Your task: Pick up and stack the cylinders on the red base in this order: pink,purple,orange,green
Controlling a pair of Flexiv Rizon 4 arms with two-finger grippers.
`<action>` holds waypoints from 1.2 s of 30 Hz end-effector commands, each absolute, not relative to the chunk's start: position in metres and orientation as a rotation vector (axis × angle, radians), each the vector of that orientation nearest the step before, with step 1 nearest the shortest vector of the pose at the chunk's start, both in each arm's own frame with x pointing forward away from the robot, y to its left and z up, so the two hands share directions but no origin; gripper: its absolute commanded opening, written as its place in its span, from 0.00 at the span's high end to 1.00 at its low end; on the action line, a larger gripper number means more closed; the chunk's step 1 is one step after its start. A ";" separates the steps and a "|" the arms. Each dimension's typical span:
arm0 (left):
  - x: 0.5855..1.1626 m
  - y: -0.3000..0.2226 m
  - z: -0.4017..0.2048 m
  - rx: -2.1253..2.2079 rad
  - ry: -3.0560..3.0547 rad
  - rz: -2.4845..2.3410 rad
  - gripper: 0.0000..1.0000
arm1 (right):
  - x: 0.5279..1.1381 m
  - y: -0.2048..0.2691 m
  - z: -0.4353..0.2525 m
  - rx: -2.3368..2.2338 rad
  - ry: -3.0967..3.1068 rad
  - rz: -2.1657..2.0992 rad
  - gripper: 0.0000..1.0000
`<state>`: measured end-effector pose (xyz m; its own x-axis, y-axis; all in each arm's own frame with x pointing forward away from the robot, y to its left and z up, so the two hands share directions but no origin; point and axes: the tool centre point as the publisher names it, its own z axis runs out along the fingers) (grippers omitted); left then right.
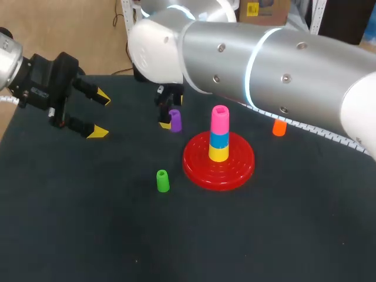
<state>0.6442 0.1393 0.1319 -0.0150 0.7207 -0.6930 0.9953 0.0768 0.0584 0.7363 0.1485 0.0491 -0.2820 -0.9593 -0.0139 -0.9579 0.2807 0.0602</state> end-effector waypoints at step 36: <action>0.644 0.140 0.131 1.697 1.787 -0.624 0.00 | 0.742 0.149 0.036 1.792 -2.571 -0.084 0.00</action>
<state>0.6442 0.1393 0.1319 -0.0150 0.7208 -0.6930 0.9953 0.0768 0.0584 0.7473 0.1536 0.0362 -0.3432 -0.9392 -0.0119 -0.9379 0.3420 0.0582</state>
